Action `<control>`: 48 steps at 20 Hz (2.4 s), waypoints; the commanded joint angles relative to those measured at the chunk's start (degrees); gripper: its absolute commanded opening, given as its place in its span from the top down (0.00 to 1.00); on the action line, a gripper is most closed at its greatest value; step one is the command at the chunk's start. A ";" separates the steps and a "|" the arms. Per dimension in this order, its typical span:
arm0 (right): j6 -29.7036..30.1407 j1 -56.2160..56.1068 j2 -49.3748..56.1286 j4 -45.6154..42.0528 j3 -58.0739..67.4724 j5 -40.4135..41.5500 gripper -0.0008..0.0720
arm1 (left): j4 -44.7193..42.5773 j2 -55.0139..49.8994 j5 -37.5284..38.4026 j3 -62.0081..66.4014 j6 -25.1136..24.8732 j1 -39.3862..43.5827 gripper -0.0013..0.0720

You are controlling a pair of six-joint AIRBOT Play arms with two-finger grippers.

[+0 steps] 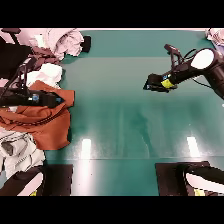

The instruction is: Fold the shirts.

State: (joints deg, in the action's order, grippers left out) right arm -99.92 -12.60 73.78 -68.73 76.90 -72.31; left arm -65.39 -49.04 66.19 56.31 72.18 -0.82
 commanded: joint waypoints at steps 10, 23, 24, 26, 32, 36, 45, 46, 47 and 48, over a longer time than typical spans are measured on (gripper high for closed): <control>12.46 3.63 2.38 0.28 0.17 -0.61 0.26 | -13.88 -15.41 4.90 9.07 8.68 -22.05 0.06; 15.32 5.29 2.25 0.24 0.17 -4.35 0.20 | -19.85 -14.34 13.29 9.09 5.86 -25.75 0.19; 15.30 4.96 2.29 0.26 0.17 -4.26 0.20 | -22.43 -12.20 13.29 9.09 7.06 -25.75 0.19; 14.82 4.39 2.29 0.31 0.17 -4.20 0.20 | -27.02 -8.74 13.97 9.09 11.98 -25.75 0.19; 14.40 4.39 2.29 0.31 0.20 -3.69 0.20 | -31.19 -9.53 12.68 2.56 19.69 -25.77 0.10; 14.49 4.39 2.29 0.24 0.17 -3.72 0.20 | -28.04 -13.84 7.65 -0.31 25.42 -25.77 0.00; 14.49 4.39 2.29 0.26 0.17 -2.78 0.20 | -21.51 -16.76 -0.26 -0.33 31.39 -25.75 0.02; 14.49 4.39 2.29 0.24 0.17 -2.86 0.20 | -21.03 -17.59 -1.70 -0.31 31.54 -25.75 0.03; 14.49 4.39 2.29 0.22 0.17 -2.84 0.20 | -20.46 -18.38 -2.86 -0.31 31.52 -25.75 0.09; 14.51 4.39 2.29 0.24 0.17 -2.82 0.20 | -19.41 -19.15 -3.78 -0.31 31.15 -25.75 0.41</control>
State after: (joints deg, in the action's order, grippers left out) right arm -85.43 -8.19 76.05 -68.49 77.03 -75.31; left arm -86.72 -66.48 65.91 56.03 102.76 -26.55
